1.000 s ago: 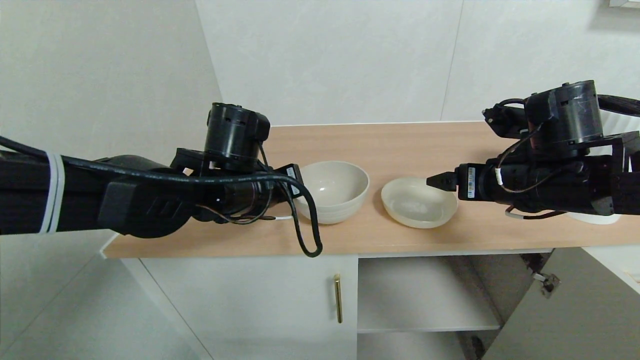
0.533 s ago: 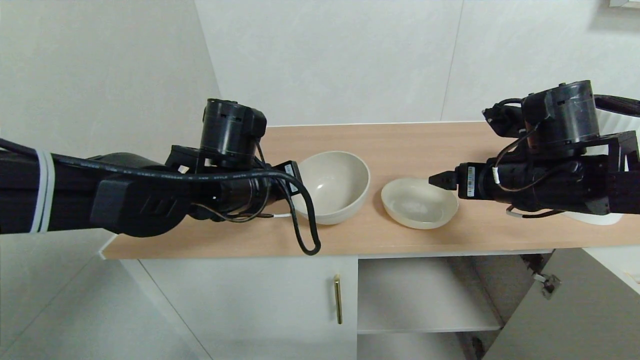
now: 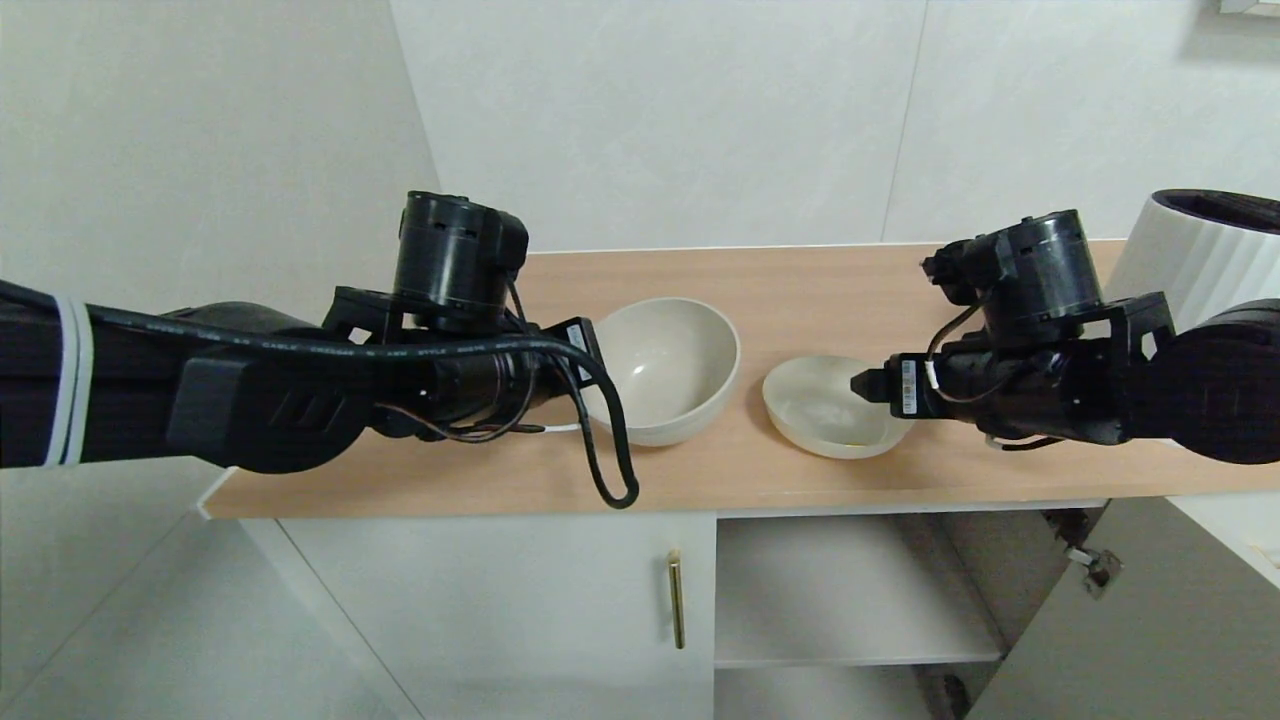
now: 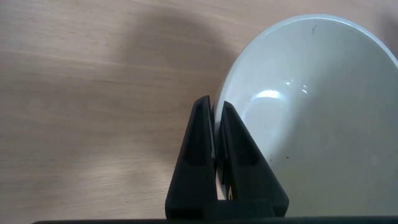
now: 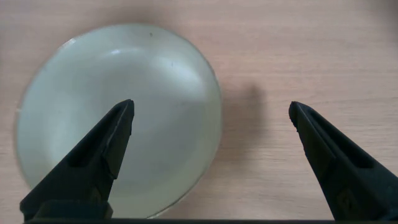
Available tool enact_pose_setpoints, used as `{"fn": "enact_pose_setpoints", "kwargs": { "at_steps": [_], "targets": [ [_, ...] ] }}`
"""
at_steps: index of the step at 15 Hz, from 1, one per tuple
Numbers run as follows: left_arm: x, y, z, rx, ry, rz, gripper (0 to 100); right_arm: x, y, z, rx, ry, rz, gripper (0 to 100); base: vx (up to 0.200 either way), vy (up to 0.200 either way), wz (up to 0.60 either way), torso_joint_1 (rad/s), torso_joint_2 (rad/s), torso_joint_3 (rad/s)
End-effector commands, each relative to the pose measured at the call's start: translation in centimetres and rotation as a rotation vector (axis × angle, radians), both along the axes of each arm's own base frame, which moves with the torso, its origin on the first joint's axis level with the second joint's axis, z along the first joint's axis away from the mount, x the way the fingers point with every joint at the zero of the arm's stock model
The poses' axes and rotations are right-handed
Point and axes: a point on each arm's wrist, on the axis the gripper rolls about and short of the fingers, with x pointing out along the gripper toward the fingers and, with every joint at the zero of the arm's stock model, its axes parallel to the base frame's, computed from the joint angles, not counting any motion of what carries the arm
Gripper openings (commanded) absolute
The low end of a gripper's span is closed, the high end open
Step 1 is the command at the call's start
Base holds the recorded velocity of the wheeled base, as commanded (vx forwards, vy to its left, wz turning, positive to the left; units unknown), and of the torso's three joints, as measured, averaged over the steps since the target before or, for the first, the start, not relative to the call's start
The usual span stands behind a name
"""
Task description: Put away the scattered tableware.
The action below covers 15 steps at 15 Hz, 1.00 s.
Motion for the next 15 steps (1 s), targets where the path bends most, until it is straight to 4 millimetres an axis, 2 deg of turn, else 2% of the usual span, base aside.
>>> {"fn": "enact_pose_setpoints", "kwargs": {
  "at_steps": [1,9,10,15],
  "targets": [
    [-0.04,0.02,0.09,-0.002,-0.003,0.000,0,0.52,0.36,-0.89,-0.012,0.022,0.001,100,0.000,0.000,0.00,0.000,0.00,0.000],
    [-0.32,0.25,0.58,-0.008,-0.013,0.002,0,1.02,0.57,-1.58,-0.021,0.039,-0.001,100,0.000,0.000,0.00,0.000,0.00,0.000],
    [-0.32,0.25,0.58,-0.008,-0.013,0.002,0,1.03,0.58,-1.54,-0.019,0.038,0.000,0,0.000,0.000,0.00,0.000,0.00,0.000],
    [-0.32,0.25,0.56,-0.007,-0.012,0.002,0,1.00,0.57,-1.35,-0.012,0.034,0.002,0,0.000,0.000,0.00,0.000,0.00,0.000]
  ]
}}
